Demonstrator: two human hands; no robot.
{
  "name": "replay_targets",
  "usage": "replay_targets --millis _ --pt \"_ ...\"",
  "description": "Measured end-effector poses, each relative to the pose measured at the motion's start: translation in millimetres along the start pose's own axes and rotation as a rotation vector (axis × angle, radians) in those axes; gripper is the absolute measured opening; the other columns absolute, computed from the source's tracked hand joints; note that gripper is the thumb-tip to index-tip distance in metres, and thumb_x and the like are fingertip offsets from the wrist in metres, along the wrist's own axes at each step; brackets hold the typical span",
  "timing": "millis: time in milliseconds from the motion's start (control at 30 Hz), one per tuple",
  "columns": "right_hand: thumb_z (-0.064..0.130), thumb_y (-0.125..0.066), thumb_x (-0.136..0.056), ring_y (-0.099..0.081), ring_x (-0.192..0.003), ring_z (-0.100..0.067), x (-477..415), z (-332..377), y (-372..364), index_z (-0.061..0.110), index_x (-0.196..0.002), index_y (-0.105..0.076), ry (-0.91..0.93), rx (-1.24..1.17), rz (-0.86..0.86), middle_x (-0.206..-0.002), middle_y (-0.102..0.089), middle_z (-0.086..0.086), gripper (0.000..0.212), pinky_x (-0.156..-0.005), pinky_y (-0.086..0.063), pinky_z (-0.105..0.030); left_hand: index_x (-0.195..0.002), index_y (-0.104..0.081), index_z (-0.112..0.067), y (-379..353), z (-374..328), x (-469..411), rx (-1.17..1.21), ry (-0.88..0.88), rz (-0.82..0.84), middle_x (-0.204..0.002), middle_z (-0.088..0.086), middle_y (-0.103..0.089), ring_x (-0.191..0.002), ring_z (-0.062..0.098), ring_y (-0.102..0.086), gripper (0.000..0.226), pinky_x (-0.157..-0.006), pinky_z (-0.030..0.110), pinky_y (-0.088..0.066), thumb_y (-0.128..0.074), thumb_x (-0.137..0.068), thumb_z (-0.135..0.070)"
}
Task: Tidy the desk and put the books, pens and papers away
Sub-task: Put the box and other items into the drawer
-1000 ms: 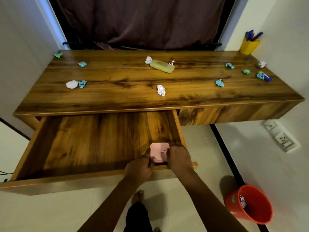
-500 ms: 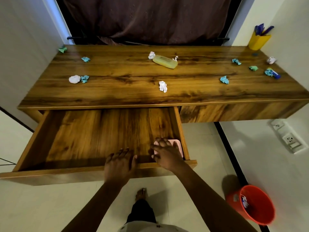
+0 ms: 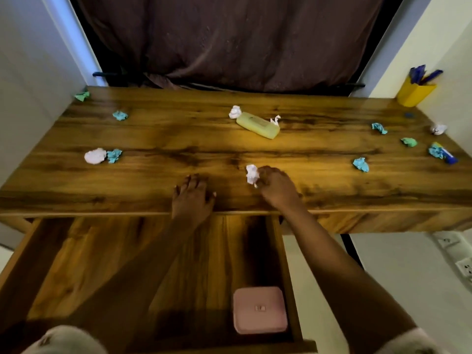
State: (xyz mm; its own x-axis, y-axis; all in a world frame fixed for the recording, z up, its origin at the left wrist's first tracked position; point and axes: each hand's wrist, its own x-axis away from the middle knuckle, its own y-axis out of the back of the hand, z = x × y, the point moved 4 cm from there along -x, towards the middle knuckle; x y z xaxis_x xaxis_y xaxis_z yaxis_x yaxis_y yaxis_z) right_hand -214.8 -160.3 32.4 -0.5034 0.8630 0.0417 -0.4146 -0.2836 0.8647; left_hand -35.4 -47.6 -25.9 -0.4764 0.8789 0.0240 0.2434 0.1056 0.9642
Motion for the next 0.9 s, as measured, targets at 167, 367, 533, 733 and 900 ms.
replay_targets --millis 167,367,533,733,900 --pt "0.023 -0.055 -0.087 -0.041 -0.128 -0.033 -131.8 0.8 11.4 0.017 -0.135 -0.044 0.014 0.248 -0.061 -0.138 -0.047 -0.013 0.049 -0.105 -0.037 -0.042 -0.148 -0.022 -0.029 -2.5 -0.3 -101.3 -0.009 0.040 0.067 -0.160 0.001 -0.010 -0.147 0.025 -0.002 0.060 -0.115 0.057 -0.005 -0.028 -0.094 -0.054" --pt "0.025 -0.050 -0.089 -0.030 -0.135 -0.035 -209.6 -0.8 -2.5 0.014 -0.143 -0.029 -0.003 0.318 -0.038 -0.146 -0.033 -0.016 0.059 -0.111 -0.027 -0.046 -0.149 -0.006 -0.037 -10.9 0.1 -115.5 -0.049 0.049 0.031 -0.160 -0.004 0.000 -0.147 0.023 0.006 0.061 -0.114 0.056 0.005 -0.018 -0.094 -0.058" --pt "0.015 -0.045 -0.092 -0.039 -0.126 -0.036 -210.8 0.4 -9.7 0.011 -0.137 -0.035 -0.010 0.360 -0.130 -0.136 -0.043 -0.019 0.046 -0.102 -0.035 -0.043 -0.150 -0.006 -0.037 -12.5 3.1 -117.9 -0.051 0.032 0.007 -0.160 -0.002 0.001 -0.147 0.024 0.006 0.062 -0.114 0.056 0.005 -0.018 -0.093 -0.059" --pt "0.017 -0.055 -0.090 -0.045 -0.118 -0.038 -170.0 -7.4 -7.1 0.012 -0.133 -0.038 0.002 0.409 -0.122 -0.130 -0.045 -0.020 0.047 -0.093 -0.044 -0.044 -0.150 -0.009 -0.034 -10.4 1.2 -116.6 -0.043 0.036 0.000 -0.160 0.000 -0.002 -0.147 0.024 0.005 0.062 -0.114 0.056 0.004 -0.020 -0.094 -0.059" --pt "0.023 -0.063 -0.087 -0.050 -0.114 -0.039 -123.1 -23.7 6.5 0.011 -0.135 -0.034 -0.069 0.421 -0.031 -0.127 -0.046 -0.020 0.057 -0.088 -0.047 -0.041 -0.150 -0.016 -0.029 -6.4 2.1 -107.7 -0.002 0.014 0.000 -0.160 0.000 -0.007 -0.147 0.024 0.002 0.061 -0.116 0.054 0.001 -0.024 -0.095 -0.054"
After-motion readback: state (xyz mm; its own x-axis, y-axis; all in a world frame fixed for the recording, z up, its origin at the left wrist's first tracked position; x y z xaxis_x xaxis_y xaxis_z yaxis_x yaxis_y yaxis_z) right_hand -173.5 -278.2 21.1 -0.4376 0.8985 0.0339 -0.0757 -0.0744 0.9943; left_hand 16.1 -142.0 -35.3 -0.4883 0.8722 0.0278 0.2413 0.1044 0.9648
